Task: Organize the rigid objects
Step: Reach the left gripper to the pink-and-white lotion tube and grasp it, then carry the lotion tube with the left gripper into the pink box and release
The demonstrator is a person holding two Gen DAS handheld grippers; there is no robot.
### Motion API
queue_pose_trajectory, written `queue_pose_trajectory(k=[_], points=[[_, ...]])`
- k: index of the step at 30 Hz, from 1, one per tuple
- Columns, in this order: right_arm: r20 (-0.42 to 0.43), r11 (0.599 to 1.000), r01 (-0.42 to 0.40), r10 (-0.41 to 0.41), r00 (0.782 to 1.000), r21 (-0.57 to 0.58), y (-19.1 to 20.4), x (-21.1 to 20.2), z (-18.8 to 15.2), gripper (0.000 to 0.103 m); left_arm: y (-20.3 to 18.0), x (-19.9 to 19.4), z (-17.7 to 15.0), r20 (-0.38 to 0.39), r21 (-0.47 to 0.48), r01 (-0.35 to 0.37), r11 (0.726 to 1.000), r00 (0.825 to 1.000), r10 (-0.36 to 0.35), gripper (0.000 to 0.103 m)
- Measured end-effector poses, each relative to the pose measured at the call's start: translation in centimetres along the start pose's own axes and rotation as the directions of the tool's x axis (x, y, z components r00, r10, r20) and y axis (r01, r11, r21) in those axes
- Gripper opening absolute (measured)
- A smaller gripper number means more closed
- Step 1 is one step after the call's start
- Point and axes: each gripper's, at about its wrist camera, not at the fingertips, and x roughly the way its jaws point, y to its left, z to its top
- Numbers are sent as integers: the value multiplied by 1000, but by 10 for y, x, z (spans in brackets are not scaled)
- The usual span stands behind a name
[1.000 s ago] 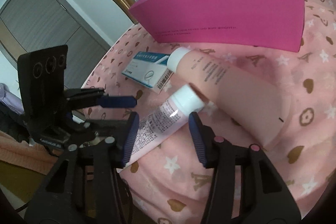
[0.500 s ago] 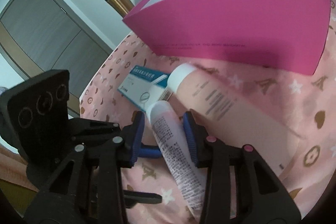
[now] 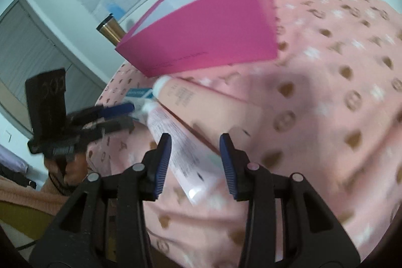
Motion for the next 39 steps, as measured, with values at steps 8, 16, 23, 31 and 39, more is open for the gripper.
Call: queue_pose_trajectory(k=[8,16,23,31,39], points=[[-55,999,37,-35,998,31,3,0,-25,45,-3,21,0,-44,27,19,999,999,-18,51],[-10,998,61,-60,998,27,7,8,-20,47,-15,23,-8,-66,24,25,999,998,-23,54],[36,996,94,-94,995,3,13,-4,-12,48,-16,12,-11,-38,-13,54,998,998,-55,54],[102,992,111,-104,989,-64,28,-19,14,48,-16,-7,7,35,-13,39,999,999,-39,54],[183,979,134,-106,977,-152,43,-30,55,48,-15,-31,41,138,0,16,1000,990,-15,54]])
